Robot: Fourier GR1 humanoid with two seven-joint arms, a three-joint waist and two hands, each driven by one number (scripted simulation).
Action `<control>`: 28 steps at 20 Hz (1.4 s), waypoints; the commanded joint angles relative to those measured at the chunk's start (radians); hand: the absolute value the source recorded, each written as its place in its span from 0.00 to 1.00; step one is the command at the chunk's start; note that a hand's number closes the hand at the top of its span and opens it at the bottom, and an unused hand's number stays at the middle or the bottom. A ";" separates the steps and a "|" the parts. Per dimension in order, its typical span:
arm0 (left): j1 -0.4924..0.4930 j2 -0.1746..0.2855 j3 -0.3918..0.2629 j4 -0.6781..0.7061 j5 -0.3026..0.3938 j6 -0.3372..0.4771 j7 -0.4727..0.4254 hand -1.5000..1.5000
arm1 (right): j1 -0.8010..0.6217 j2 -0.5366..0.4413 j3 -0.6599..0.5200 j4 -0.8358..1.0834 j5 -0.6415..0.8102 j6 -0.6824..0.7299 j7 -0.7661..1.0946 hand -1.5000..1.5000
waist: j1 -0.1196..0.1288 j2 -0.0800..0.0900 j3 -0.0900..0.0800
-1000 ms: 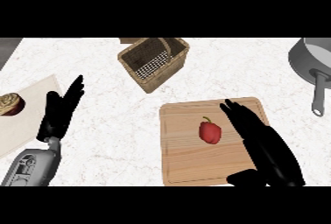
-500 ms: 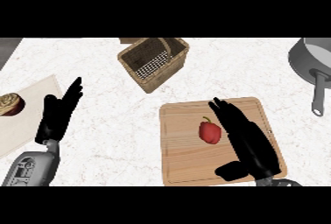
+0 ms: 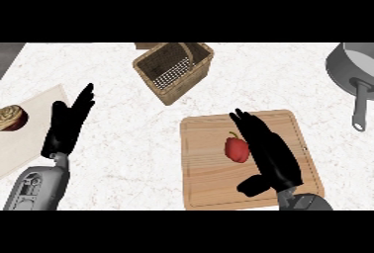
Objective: Pick the bell pepper from the cutting board and place it in the basket
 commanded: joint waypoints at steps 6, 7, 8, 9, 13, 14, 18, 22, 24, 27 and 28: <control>-0.010 -0.019 0.024 0.020 -0.025 -0.027 0.002 0.50 | -0.083 0.078 -0.063 0.158 0.034 0.013 -0.033 0.00 | 0.000 0.001 0.000; -0.027 -0.044 0.009 -0.018 -0.040 0.008 0.047 0.50 | 0.023 0.042 -0.053 0.108 0.027 -0.039 -0.096 0.00 | -0.002 0.000 0.000; -0.001 -0.025 0.044 0.034 -0.028 -0.024 -0.042 0.50 | 0.011 0.060 -0.048 0.114 0.044 -0.012 -0.083 0.00 | -0.002 0.000 0.000; 0.103 -0.043 -0.011 -0.124 -0.042 -0.022 0.017 0.50 | -0.041 0.099 -0.038 0.133 0.061 -0.003 -0.028 0.00 | 0.003 -0.001 0.000; -0.028 -0.015 0.056 0.010 -0.026 -0.045 0.024 0.50 | -0.048 0.083 -0.083 0.232 0.068 -0.050 -0.121 0.00 | -0.001 0.001 0.000; 0.005 -0.043 0.027 -0.039 -0.044 -0.039 0.035 0.50 | -0.058 0.100 -0.098 0.210 0.063 -0.039 -0.115 0.00 | 0.000 0.000 0.000; -0.001 -0.006 0.059 -0.066 -0.017 -0.067 0.058 0.50 | -0.086 0.072 -0.067 0.264 0.122 -0.069 -0.171 1.00 | 0.002 0.000 0.000; 0.108 -0.073 0.007 -0.070 -0.067 -0.019 -0.034 0.50 | -0.055 0.038 -0.046 0.295 0.196 -0.152 -0.227 1.00 | 0.003 0.000 0.000; 0.046 -0.059 0.026 -0.018 -0.062 -0.033 -0.026 0.50 | -0.009 0.044 0.001 0.229 0.254 -0.175 -0.205 1.00 | -0.002 0.000 0.000; -0.012 -0.062 0.015 -0.002 -0.057 -0.040 0.006 0.50 | -0.272 0.171 0.220 0.236 0.298 0.128 0.042 1.00 | 0.034 0.002 -0.004; 0.007 -0.070 -0.007 -0.013 -0.067 -0.045 -0.028 0.50 | -0.302 0.172 0.287 0.255 0.282 0.140 0.071 1.00 | 0.075 0.005 -0.005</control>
